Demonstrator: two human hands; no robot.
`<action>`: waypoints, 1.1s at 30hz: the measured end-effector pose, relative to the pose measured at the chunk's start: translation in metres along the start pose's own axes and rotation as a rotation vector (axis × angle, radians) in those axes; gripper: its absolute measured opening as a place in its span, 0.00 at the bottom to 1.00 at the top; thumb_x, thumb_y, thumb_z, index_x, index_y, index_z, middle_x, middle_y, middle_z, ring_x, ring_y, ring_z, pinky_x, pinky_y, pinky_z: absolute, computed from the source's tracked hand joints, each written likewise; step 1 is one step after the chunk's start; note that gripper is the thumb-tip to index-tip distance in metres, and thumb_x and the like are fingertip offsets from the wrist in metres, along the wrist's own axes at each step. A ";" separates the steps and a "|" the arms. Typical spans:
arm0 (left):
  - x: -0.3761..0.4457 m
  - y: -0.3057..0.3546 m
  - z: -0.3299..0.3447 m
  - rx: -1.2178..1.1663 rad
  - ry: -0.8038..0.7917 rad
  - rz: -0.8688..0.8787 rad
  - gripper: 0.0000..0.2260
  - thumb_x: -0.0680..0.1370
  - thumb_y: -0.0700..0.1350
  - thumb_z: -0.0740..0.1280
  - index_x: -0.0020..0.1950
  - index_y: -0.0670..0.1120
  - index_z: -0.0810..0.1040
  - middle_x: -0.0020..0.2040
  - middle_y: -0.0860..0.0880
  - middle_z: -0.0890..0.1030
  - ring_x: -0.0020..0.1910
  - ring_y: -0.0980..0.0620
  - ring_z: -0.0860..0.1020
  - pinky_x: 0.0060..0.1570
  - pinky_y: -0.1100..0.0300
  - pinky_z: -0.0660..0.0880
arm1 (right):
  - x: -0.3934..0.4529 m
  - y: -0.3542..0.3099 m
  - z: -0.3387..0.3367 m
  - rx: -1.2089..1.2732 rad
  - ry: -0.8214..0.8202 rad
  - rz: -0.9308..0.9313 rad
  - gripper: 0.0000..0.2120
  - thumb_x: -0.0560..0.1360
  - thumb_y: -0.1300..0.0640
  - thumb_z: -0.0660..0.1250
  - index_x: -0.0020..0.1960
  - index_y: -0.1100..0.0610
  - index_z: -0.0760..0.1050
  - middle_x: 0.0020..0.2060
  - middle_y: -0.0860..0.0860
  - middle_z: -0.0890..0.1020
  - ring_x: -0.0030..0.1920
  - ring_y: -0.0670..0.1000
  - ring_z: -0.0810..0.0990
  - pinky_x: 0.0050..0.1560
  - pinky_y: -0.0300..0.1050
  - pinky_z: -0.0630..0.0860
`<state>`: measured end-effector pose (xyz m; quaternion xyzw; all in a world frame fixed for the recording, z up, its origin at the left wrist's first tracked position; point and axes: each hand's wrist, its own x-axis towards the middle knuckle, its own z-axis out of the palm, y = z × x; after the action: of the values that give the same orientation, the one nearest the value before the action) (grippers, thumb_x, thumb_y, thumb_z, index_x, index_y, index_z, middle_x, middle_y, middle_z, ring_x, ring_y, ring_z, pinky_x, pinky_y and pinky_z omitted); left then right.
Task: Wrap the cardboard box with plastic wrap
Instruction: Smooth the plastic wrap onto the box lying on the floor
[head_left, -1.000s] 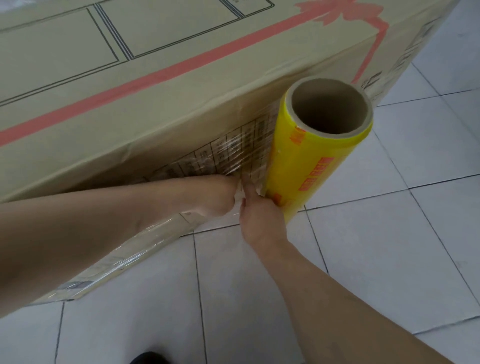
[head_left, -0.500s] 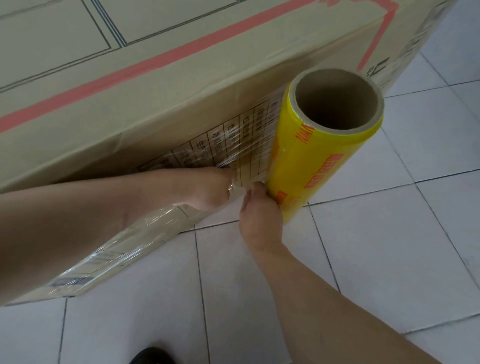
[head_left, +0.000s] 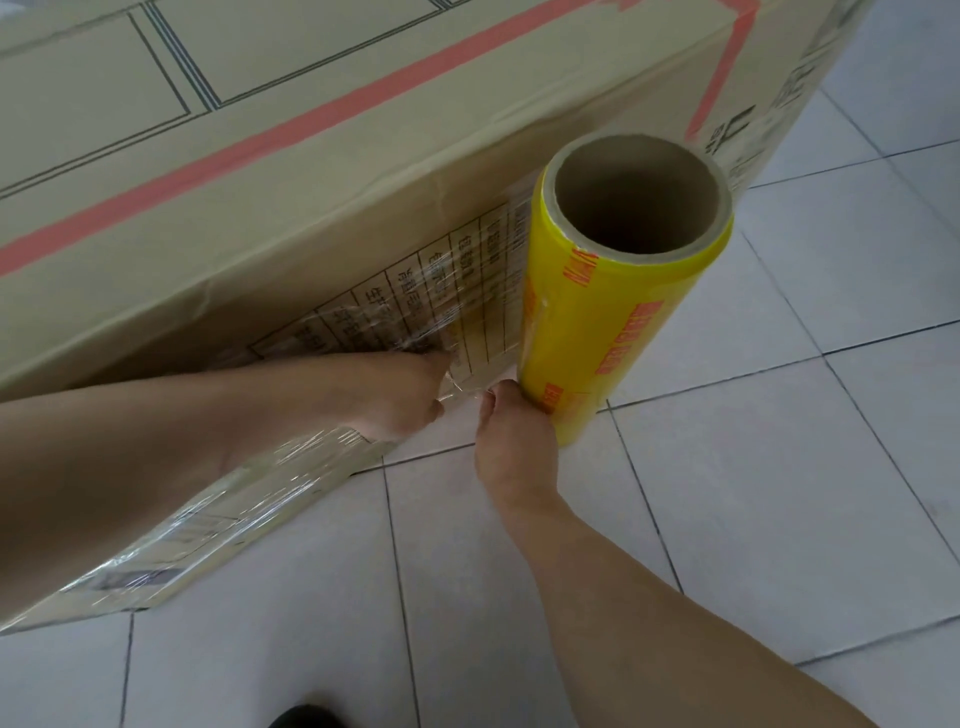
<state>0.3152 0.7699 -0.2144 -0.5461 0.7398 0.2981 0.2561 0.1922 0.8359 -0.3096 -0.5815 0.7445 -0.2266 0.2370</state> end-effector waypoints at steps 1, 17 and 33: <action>0.003 -0.001 0.000 -0.045 0.016 0.000 0.26 0.85 0.47 0.63 0.81 0.45 0.59 0.70 0.41 0.77 0.62 0.45 0.78 0.65 0.50 0.75 | -0.002 0.000 0.000 0.032 0.026 0.024 0.12 0.84 0.55 0.57 0.55 0.61 0.76 0.42 0.60 0.84 0.43 0.62 0.83 0.34 0.48 0.74; 0.004 -0.001 -0.005 -0.214 -0.063 -0.003 0.25 0.85 0.36 0.61 0.80 0.50 0.62 0.74 0.48 0.73 0.74 0.49 0.70 0.68 0.61 0.67 | 0.007 0.003 0.026 0.017 -0.081 0.052 0.16 0.84 0.50 0.54 0.56 0.59 0.76 0.48 0.57 0.84 0.50 0.58 0.81 0.40 0.45 0.66; 0.016 0.008 0.006 -0.274 -0.105 -0.023 0.14 0.84 0.40 0.63 0.69 0.47 0.75 0.65 0.48 0.80 0.62 0.49 0.77 0.64 0.52 0.74 | 0.009 0.024 0.019 0.027 -0.291 -0.149 0.15 0.81 0.53 0.62 0.66 0.55 0.74 0.55 0.55 0.84 0.55 0.57 0.81 0.50 0.48 0.78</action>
<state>0.3038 0.7660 -0.2285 -0.5681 0.6714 0.4215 0.2209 0.1839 0.8308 -0.3396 -0.6586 0.6540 -0.1671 0.3325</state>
